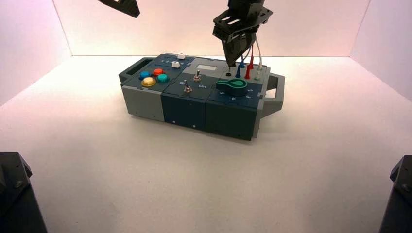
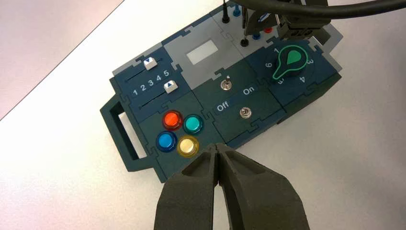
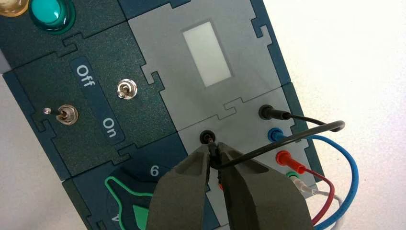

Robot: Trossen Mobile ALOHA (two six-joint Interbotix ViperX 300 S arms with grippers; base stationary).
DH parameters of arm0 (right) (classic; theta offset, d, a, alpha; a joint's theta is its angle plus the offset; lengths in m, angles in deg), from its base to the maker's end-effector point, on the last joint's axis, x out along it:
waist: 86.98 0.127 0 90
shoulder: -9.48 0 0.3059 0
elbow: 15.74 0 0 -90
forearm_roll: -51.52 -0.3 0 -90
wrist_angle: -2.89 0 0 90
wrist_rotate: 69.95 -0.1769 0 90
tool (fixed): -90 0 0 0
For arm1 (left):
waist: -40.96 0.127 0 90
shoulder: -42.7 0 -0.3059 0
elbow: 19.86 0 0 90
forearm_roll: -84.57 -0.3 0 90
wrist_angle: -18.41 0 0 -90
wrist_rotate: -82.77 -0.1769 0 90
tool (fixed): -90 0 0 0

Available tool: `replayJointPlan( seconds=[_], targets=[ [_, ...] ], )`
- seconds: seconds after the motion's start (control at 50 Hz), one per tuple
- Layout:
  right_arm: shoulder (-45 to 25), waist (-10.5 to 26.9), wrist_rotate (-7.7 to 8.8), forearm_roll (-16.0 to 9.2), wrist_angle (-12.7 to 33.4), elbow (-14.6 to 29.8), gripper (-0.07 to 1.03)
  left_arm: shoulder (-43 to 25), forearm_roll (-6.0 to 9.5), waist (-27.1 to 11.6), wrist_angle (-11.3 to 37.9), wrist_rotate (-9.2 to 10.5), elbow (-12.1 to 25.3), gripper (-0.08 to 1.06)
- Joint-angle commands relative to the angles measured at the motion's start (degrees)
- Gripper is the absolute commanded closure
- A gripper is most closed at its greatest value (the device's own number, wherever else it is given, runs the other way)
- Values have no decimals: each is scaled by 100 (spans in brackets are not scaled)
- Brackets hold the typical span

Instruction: Insert the black wire.

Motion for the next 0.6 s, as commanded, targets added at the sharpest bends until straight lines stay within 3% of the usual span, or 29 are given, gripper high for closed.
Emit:
replayJointPlan(
  seconds=[0.02, 0.6],
  targets=[
    [114, 0, -9, 9, -62, 88, 98, 26, 9, -18, -35, -35, 70, 101],
    [-158, 0, -9, 9, -70, 79, 98, 26, 9, -18, -35, -35, 70, 101]
  ],
)
